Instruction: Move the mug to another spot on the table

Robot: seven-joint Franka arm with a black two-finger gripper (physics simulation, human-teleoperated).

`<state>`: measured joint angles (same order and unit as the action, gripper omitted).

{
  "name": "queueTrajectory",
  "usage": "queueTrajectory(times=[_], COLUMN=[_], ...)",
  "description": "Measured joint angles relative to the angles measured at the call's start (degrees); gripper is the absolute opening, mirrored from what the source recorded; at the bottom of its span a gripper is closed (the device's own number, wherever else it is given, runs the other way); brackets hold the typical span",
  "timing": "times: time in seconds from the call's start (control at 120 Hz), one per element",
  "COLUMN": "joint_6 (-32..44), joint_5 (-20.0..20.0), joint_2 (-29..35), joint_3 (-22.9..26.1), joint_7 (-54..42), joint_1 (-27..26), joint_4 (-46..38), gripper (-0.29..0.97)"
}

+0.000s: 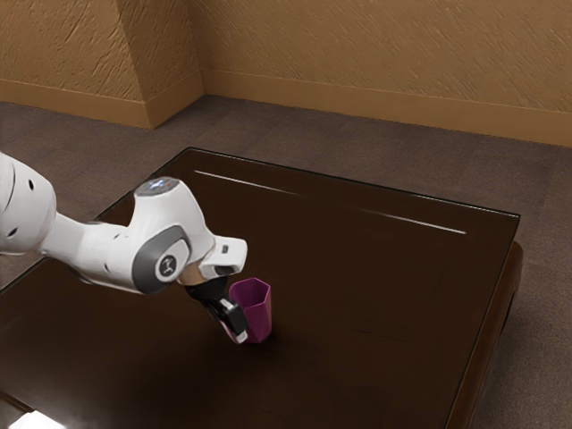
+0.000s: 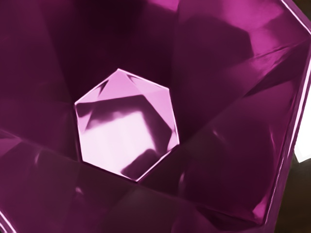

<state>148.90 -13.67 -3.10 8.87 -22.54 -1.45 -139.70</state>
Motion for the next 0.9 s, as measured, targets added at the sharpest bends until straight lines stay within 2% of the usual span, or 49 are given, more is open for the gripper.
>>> queueTrajectory(times=[0.317, 0.517, 0.667, 0.9], joint_6=[2.8, 4.1, 5.3, 8.7], joint_5=[-0.7, -0.8, -0.8, -0.7], joint_2=[-1.2, -1.6, -1.8, -1.3], joint_3=[-1.0, -1.5, -1.5, -1.5], joint_7=[-2.8, -3.9, -4.6, -5.2], joint_1=[-0.3, -0.1, -0.2, -0.4], joint_4=[-0.9, -1.1, -1.1, -2.6], gripper=[0.57, 0.37, 0.13, 0.06])
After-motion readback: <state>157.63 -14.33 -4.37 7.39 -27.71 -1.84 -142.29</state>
